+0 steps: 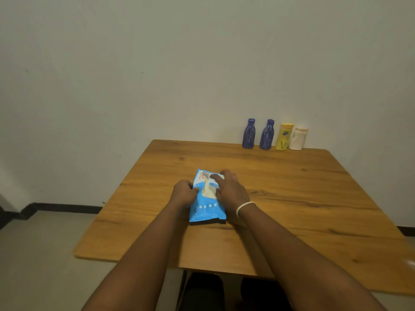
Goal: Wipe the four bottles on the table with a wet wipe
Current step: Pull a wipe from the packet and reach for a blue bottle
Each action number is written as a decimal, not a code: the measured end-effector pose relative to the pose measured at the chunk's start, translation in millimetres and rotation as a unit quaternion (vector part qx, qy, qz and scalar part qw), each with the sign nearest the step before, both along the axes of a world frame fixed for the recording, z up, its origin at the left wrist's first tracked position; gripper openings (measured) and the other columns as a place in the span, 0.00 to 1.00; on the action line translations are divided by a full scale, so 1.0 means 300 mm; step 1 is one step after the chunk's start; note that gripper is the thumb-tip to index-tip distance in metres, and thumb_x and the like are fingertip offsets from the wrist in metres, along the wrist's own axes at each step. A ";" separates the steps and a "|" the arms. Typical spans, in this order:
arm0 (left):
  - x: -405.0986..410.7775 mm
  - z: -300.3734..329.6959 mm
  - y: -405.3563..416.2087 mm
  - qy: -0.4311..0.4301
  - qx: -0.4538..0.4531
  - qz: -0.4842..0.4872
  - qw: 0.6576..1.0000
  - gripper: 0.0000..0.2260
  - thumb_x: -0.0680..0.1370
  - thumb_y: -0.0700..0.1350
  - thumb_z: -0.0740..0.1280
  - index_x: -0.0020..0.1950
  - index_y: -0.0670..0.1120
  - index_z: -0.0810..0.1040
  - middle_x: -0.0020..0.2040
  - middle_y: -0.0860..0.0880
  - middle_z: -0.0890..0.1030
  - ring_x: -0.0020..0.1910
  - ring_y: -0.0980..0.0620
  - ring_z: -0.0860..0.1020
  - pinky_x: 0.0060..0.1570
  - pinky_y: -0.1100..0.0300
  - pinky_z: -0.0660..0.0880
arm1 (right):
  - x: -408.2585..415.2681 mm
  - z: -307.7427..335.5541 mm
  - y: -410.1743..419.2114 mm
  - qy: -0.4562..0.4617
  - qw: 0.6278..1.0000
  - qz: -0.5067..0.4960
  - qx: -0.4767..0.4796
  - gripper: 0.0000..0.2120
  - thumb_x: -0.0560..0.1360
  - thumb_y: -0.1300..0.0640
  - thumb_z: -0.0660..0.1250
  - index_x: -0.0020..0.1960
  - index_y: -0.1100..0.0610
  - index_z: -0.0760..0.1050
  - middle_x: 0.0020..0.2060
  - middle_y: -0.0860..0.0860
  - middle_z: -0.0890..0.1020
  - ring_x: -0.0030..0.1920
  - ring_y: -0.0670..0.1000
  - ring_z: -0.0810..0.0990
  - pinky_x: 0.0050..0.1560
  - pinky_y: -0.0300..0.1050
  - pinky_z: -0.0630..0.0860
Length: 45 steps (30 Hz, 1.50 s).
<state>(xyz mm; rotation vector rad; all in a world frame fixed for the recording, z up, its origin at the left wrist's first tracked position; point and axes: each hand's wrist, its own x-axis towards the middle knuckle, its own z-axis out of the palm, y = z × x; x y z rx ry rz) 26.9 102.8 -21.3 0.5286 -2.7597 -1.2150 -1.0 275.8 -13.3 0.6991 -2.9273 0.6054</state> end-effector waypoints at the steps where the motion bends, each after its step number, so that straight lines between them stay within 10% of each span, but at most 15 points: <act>1: -0.003 0.001 -0.007 -0.001 0.006 0.001 1.000 0.10 0.79 0.44 0.68 0.53 0.38 0.83 0.51 0.41 0.85 0.51 0.42 0.83 0.52 0.51 0.80 | -0.008 0.007 -0.013 0.018 0.999 0.026 0.024 0.19 0.78 0.58 0.63 0.69 0.48 0.73 0.71 0.53 0.67 0.70 0.57 0.66 0.61 0.55 0.75; 9: -0.021 -0.005 -0.046 -0.006 0.033 -0.006 0.999 0.08 0.78 0.42 0.68 0.50 0.38 0.84 0.48 0.41 0.86 0.47 0.44 0.84 0.46 0.54 0.78 | -0.060 0.000 -0.131 -0.035 0.992 -0.054 0.106 0.28 0.73 0.38 0.66 0.64 0.57 0.77 0.64 0.55 0.70 0.66 0.59 0.66 0.59 0.60 0.71; 16: -0.026 -0.010 -0.067 -0.011 0.064 -0.009 0.998 0.09 0.78 0.44 0.69 0.50 0.38 0.84 0.48 0.40 0.86 0.49 0.43 0.84 0.51 0.49 0.80 | -0.098 -0.010 -0.161 -0.134 0.979 -0.139 -0.062 0.15 0.67 0.48 0.72 0.50 0.54 0.84 0.57 0.53 0.78 0.63 0.58 0.71 0.61 0.57 0.74; 21: -0.028 0.004 -0.086 -0.012 0.064 -0.002 0.998 0.11 0.78 0.45 0.70 0.47 0.37 0.82 0.47 0.39 0.85 0.48 0.42 0.84 0.48 0.51 0.79 | -0.123 0.084 -0.105 -0.282 0.883 -0.149 -0.345 0.10 0.63 0.58 0.80 0.40 0.61 0.84 0.36 0.53 0.85 0.40 0.55 0.83 0.40 0.48 0.82; 28: -0.041 0.047 -0.060 -0.038 0.003 0.004 0.999 0.07 0.73 0.43 0.71 0.46 0.41 0.79 0.48 0.43 0.83 0.48 0.44 0.81 0.43 0.56 0.74 | -0.148 0.187 0.062 -0.350 0.742 -0.160 -0.548 0.06 0.76 0.61 0.70 0.52 0.60 0.78 0.47 0.59 0.83 0.42 0.55 0.83 0.39 0.48 0.82; 32: -0.077 0.109 -0.003 0.023 0.005 0.097 0.995 0.28 0.71 0.48 0.72 0.68 0.40 0.72 0.66 0.42 0.75 0.65 0.41 0.76 0.57 0.53 0.74 | -0.182 0.205 0.200 -0.313 0.712 -0.185 -0.601 0.07 0.74 0.67 0.72 0.48 0.59 0.76 0.53 0.62 0.83 0.44 0.54 0.84 0.40 0.46 0.84; 45: -0.706 0.215 0.448 0.141 -0.050 -0.065 0.987 0.27 0.74 0.48 0.72 0.71 0.41 0.70 0.67 0.43 0.75 0.64 0.45 0.75 0.58 0.53 0.75 | -0.585 0.213 0.511 -0.256 0.635 -0.186 -0.705 0.23 0.69 0.75 0.71 0.59 0.56 0.79 0.55 0.59 0.82 0.55 0.59 0.82 0.63 0.59 0.76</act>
